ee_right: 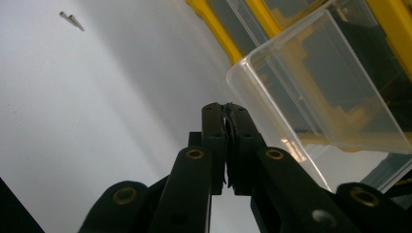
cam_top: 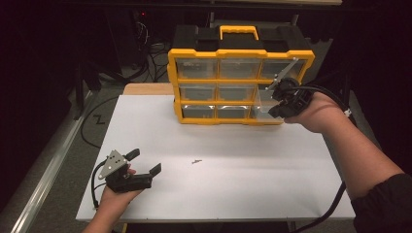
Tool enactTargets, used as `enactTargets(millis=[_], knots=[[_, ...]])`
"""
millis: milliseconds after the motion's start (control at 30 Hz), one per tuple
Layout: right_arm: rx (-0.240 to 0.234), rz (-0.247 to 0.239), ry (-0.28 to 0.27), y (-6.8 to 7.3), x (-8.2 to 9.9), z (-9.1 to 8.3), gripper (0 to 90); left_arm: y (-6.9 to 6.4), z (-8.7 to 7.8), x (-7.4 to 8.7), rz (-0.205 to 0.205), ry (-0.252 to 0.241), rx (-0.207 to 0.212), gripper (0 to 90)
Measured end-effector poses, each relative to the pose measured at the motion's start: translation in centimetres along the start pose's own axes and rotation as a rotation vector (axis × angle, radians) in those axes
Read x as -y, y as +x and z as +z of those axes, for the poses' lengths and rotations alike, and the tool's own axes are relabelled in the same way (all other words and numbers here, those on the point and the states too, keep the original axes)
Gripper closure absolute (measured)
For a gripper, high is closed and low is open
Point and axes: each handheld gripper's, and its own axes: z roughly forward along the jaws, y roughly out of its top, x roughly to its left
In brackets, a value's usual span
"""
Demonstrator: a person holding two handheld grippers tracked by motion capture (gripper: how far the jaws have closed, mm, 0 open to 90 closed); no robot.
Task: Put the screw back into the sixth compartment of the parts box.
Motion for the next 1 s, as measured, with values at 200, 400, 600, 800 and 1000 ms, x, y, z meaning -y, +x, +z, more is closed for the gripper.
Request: enactTargets(millis=[200,400,600,800,1000], knots=[[0.015,-0.002,-0.006,-0.8,-0.7,-0.1,89.8,0.0,-0.1,0.0,-0.003,-0.004,0.0,3.8],[0.021,0.008,0.002,-1.3,-1.0,0.2,89.8,0.0,-0.2,0.0,-0.003,-0.004,0.0,3.8],[0.02,0.003,0.001,-1.8,-1.7,0.5,89.8,0.1,-0.2,0.0,-0.006,-0.006,-0.001,3.9],[0.023,0.007,0.008,-2.4,-2.3,0.9,89.7,0.1,-0.2,0.0,-0.006,-0.005,0.001,3.9],[0.023,0.013,0.01,-2.8,-2.4,1.3,89.7,0.1,-0.2,0.0,-0.007,-0.005,0.001,3.9]])
